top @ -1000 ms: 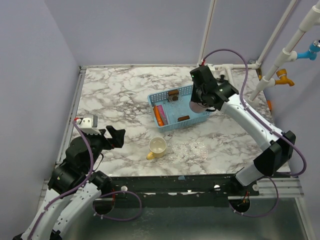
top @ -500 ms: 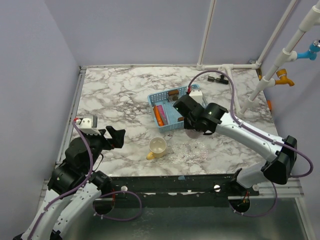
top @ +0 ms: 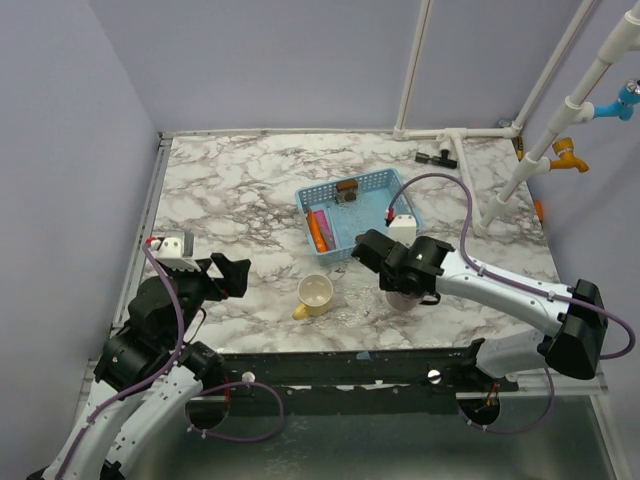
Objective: Prepare toiletry sets of a toothbrush and toothpaste on the tray
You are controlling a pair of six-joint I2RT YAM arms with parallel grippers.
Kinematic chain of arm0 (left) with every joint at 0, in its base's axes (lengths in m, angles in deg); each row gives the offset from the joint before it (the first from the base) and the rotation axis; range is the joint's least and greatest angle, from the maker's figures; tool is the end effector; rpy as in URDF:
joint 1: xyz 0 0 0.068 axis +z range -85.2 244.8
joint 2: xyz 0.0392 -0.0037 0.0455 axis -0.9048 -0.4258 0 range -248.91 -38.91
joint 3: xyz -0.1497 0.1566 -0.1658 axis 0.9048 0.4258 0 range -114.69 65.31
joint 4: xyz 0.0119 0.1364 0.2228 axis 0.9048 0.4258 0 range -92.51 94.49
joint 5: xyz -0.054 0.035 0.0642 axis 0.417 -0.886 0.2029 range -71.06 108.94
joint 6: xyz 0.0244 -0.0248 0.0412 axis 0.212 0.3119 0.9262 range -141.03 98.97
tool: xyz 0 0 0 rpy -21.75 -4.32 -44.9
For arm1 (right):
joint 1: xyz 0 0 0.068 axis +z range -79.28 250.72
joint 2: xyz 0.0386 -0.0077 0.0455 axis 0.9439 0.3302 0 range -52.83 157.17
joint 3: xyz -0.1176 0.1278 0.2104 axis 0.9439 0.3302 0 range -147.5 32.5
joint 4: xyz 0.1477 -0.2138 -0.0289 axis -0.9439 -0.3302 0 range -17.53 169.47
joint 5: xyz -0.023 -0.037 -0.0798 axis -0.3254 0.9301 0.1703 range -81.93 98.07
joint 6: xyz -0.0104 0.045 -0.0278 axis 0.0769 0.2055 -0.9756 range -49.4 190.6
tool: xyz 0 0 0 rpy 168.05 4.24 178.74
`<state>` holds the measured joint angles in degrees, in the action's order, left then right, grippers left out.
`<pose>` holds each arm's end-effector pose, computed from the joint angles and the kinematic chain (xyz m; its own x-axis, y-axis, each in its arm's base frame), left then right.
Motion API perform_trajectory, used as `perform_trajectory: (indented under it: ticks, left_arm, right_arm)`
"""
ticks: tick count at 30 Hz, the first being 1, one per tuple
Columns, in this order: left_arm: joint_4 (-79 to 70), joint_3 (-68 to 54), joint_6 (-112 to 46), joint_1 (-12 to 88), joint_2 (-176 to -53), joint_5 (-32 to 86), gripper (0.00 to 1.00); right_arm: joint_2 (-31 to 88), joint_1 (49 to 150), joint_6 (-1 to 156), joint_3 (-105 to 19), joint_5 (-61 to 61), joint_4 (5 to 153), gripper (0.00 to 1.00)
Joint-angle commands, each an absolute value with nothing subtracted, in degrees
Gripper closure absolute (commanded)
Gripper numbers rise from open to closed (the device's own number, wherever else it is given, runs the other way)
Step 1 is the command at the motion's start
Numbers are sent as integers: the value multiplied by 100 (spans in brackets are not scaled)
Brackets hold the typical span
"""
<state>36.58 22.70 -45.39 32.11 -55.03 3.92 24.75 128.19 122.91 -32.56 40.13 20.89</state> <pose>0.0594 -0.0272 0.3262 -0.2946 -0.2843 -0.9123 0.2055 0.9135 -0.3510 0.1499 0.2000 0.2782 -0.8034 -0.0123 -0.5954 0.0223 0.9985 -0.0508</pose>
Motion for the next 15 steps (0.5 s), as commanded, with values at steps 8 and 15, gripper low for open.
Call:
perform_trajectory:
  ticks: [8, 15]
  left_arm:
    - [3633, 2268, -4502, 3242, -5421, 536, 1]
    - [3627, 2268, -4506, 3238, -5390, 532, 1]
  right_arm:
    - [2453, 13113, 13210, -2982, 4506, 2224, 99]
    - [2554, 13192, 13672, -2890, 4875, 2155, 99]
